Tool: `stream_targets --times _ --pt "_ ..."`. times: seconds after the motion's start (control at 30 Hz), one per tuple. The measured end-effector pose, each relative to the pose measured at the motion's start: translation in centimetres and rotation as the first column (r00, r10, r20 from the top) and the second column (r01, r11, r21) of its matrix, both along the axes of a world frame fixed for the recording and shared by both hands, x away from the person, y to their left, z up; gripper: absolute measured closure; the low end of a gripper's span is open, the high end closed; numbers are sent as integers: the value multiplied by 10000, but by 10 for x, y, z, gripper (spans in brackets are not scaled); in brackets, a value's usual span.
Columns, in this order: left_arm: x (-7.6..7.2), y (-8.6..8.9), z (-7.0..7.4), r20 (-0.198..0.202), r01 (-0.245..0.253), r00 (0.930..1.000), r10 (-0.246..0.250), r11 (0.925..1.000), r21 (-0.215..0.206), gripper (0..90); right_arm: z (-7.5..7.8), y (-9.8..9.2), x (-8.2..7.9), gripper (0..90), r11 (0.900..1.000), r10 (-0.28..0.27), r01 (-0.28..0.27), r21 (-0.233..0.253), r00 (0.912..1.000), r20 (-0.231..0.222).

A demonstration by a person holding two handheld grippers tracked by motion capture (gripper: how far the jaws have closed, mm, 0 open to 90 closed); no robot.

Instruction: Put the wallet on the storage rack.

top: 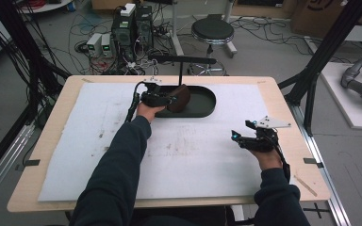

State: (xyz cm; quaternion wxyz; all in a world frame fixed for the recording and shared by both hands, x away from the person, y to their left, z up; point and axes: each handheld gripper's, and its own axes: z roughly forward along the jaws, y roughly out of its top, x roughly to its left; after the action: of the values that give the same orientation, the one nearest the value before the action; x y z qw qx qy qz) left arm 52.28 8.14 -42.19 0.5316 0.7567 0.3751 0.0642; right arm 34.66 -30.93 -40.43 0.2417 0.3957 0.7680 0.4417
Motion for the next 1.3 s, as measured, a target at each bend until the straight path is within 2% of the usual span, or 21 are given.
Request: stream_targets --times 0.1,0.17,0.2,0.27,0.3,0.33,0.43,0.53,0.63,0.67,0.73,0.77,0.83,0.9,1.0,1.1,1.13,1.17,1.2,1.23,1.3 --pt "1 -1 -3 11 46 10000 -47 9999 117 643 -1 -1 0 260 10000 -48 48 22 10000 -22" --pt "2 2 -1 40 -357 9994 357 9992 176 613 0 -2 0 260 10000 -85 85 7 10000 -10" --pt "2 5 1 -10 -630 9980 630 9980 82 552 0 -2 0 260 10000 -68 68 -13 10000 31" --pt "2 8 4 38 -786 9969 786 9969 71 478 0 -1 -1 260 10000 -75 75 -46 10000 63" --pt "1 11 8 180 -968 9952 965 9952 161 478 0 -1 -1 260 10000 -75 75 -46 10000 63" --pt "-1 18 16 363 -1317 9908 1307 9909 262 409 0 -1 -1 260 10000 -79 80 -28 9999 89" --pt "-5 26 23 567 -1478 9876 1463 9887 239 406 0 -1 -1 260 10000 -67 68 -70 9999 117" --pt "-17 40 33 888 -1622 9829 1616 9868 -10 398 0 0 -1 260 10000 -30 31 -93 9999 108" --pt "-28 49 37 1031 -1693 9800 1704 9854 -201 375 0 1 -2 260 9999 48 -47 -149 10000 82" --pt "-28 49 37 1031 -1693 9800 1704 9854 -201 349 0 2 -2 260 9999 64 -63 -142 9999 94" --pt "-44 57 42 1270 -1606 9778 1664 9855 -549 303 0 2 -3 260 9998 152 -151 -157 9999 61" --pt "-48 59 43 1280 -1514 9789 1592 9861 -688 270 0 3 -3 259 9997 175 -174 -154 9998 33" --pt "-59 66 45 1456 -1301 9792 1411 9881 -824 229 -1 5 -2 226 9996 170 -169 -229 9998 35" --pt "-64 69 46 1521 -1262 9786 1389 9879 -902 222 -2 6 -1 217 9995 189 -189 -250 9998 1" --pt "-84 82 49 1871 -1057 9744 1249 9884 -1095 222 -3 9 -1 216 9991 186 -186 -380 9998 -12" --pt "-98 89 50 2130 -770 9721 981 9915 -1053 226 -3 9 -1 215 9987 222 -223 -450 9997 -25" --pt "-98 89 50 2130 -770 9721 981 9915 -1053 227 -3 9 -1 214 9988 209 -210 -441 9998 -35" --pt "-110 94 49 2381 -653 9674 869 9931 -970 227 -3 8 -2 214 9989 183 -185 -424 9998 -44" --pt "-115 97 49 2436 -655 9662 847 9942 -858 227 -3 8 -2 215 9990 179 -180 -419 9998 -46" --pt "-120 98 48 2625 -733 9603 941 9934 -879 227 -3 8 -2 214 9989 177 -179 -425 9998 -42" --pt "-129 102 47 2867 -799 9529 988 9938 -769 226 -3 8 -2 215 9988 192 -193 -441 9998 -34"
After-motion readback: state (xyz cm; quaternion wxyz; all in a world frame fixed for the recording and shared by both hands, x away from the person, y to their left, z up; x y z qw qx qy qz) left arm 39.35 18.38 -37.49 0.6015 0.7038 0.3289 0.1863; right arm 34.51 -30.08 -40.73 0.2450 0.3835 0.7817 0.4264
